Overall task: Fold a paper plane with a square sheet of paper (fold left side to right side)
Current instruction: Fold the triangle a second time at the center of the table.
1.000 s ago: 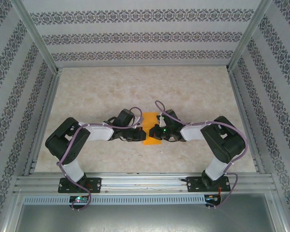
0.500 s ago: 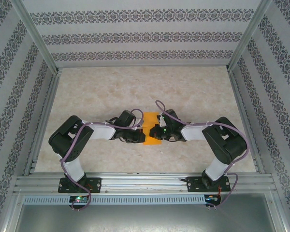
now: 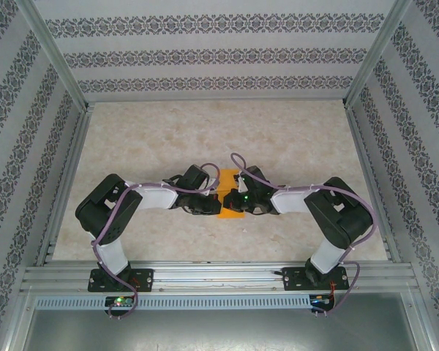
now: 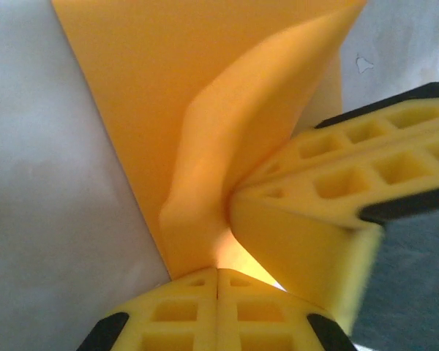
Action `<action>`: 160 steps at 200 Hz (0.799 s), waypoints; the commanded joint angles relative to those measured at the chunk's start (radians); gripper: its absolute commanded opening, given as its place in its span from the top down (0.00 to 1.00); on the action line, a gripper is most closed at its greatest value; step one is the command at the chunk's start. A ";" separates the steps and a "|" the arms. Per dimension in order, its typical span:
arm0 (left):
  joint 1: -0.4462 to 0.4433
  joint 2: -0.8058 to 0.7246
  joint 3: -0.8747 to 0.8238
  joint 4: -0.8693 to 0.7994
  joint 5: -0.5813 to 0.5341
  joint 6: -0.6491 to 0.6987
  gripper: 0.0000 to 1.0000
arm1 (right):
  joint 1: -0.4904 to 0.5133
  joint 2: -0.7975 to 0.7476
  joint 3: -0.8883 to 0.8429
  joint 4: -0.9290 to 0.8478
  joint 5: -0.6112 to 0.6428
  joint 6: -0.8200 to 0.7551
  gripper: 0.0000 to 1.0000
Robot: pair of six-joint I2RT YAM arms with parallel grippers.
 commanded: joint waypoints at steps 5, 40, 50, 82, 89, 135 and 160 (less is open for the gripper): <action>-0.014 0.051 -0.007 -0.126 -0.132 0.010 1.00 | 0.009 0.026 0.016 -0.033 0.050 -0.035 1.00; -0.015 0.053 -0.011 -0.155 -0.162 -0.008 1.00 | -0.014 0.028 0.004 -0.061 0.085 -0.072 1.00; -0.015 0.052 -0.013 -0.162 -0.169 -0.012 1.00 | -0.027 0.026 0.000 -0.062 0.086 -0.080 1.00; -0.015 0.058 -0.027 -0.169 -0.176 -0.018 1.00 | -0.071 0.025 0.007 -0.074 0.078 -0.104 1.00; -0.015 0.059 -0.028 -0.171 -0.177 -0.017 1.00 | -0.083 0.025 0.007 -0.076 0.074 -0.109 1.00; -0.016 0.062 -0.028 -0.184 -0.187 -0.010 1.00 | -0.159 0.031 0.020 -0.091 0.050 -0.146 1.00; -0.015 0.063 -0.029 -0.182 -0.185 -0.010 1.00 | -0.204 0.037 0.035 -0.109 0.044 -0.169 1.00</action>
